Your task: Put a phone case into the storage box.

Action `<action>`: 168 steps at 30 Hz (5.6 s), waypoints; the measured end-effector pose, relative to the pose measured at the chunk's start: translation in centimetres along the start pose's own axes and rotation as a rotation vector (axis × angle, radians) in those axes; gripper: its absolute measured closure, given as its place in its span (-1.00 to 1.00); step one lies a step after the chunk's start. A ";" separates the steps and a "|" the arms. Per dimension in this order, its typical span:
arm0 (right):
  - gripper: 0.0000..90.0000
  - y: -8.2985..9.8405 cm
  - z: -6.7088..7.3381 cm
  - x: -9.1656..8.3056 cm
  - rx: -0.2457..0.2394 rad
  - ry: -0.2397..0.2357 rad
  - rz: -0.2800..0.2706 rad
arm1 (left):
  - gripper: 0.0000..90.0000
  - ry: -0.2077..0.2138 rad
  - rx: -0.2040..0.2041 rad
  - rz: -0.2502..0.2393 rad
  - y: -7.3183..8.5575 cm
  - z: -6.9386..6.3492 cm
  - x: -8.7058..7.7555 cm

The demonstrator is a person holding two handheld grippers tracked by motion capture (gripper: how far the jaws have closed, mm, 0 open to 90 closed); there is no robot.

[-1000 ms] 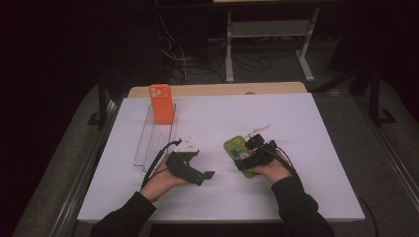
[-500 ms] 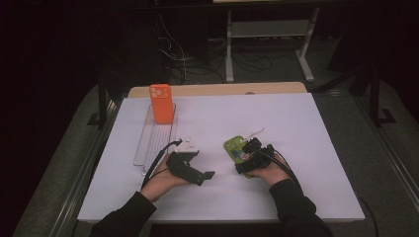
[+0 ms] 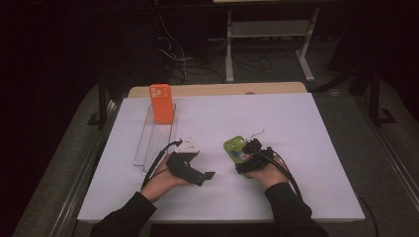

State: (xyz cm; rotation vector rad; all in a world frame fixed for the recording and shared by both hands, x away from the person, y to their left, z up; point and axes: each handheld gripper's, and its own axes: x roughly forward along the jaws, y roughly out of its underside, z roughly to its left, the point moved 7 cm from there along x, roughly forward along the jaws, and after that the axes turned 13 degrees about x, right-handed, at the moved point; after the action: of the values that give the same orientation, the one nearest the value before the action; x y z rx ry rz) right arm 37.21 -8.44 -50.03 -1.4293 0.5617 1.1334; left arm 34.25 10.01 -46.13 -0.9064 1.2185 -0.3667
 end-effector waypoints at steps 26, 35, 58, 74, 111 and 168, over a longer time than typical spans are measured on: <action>-0.67 -1.5 -1.4 -3.2 -0.103 -0.121 -0.019 | -0.97 0.014 -0.008 -0.007 -1.3 0.6 -0.5; -0.67 -2.1 -2.6 -4.9 -0.188 -0.165 -0.028 | -0.97 0.028 0.030 0.003 -2.9 2.0 -1.2; -0.67 -2.3 -1.8 -6.7 -0.477 -0.322 0.029 | -0.97 0.123 0.261 -0.009 -6.1 3.0 -2.2; -0.67 -2.7 1.7 -7.4 -0.678 -0.449 0.066 | -0.97 0.230 0.386 0.001 -7.1 1.8 -2.2; -0.67 -2.8 5.4 -8.3 -0.833 -0.502 0.072 | -0.70 0.416 0.508 0.125 -6.1 -1.4 0.5; -1.00 1.0 0.5 -4.8 -0.061 -0.350 -0.177 | -0.66 0.001 0.088 0.242 -3.0 1.2 0.6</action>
State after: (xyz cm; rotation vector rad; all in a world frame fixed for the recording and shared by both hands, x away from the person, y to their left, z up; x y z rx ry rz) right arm 34.18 -9.50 -46.31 -1.2661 0.1526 1.2303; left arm 36.24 8.21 -44.18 -0.6744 1.2868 -0.2249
